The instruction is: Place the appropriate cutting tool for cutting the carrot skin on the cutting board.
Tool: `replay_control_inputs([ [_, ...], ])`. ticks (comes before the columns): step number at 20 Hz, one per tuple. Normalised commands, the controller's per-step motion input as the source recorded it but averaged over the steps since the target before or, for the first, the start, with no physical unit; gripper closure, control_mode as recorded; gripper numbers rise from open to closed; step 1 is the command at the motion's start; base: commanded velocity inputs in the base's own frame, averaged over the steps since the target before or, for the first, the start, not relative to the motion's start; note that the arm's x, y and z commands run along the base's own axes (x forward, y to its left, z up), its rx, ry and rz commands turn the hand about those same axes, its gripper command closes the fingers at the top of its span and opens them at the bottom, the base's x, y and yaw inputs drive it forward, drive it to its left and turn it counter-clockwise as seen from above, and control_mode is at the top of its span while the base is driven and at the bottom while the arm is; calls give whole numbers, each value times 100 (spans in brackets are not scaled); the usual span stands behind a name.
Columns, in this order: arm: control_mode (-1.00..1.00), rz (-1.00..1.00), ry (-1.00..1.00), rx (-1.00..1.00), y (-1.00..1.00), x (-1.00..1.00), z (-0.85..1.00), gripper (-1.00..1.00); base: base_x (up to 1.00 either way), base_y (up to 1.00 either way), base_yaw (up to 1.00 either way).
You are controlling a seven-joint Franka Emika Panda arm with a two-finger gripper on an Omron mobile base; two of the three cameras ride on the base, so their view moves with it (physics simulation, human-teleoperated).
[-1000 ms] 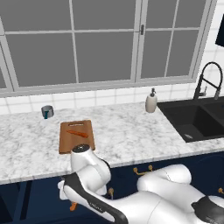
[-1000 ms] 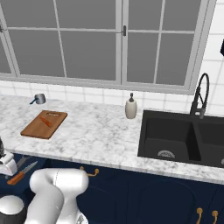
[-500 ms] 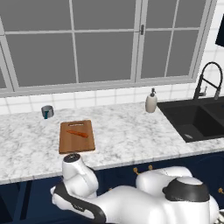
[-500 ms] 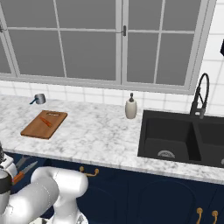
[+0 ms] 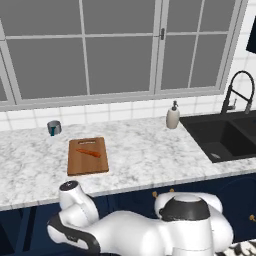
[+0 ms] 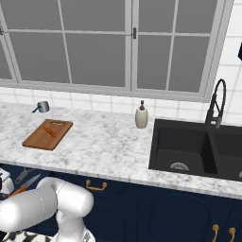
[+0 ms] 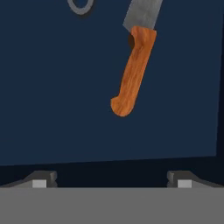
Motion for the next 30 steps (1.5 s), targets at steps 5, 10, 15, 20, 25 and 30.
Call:
replay_control_inputs([
  [5, -100, 0, 0, -2, 23, 0, -19, -100, 0, 0, 0],
  [10, -100, 0, 1, -1, 13, 0, -17, -100, 0, 0, 0],
  [15, -100, 0, 3, 0, 7, -8, -14, -100, 0, 0, 0],
  [20, -100, 0, 2, 0, 1, -27, -13, -100, 0, 0, 0],
  [25, -100, 0, 0, 0, 0, -44, -8, -100, 0, 0, 0],
  [30, -100, 0, 0, 0, 0, -56, -3, -100, 0, 0, 0],
])
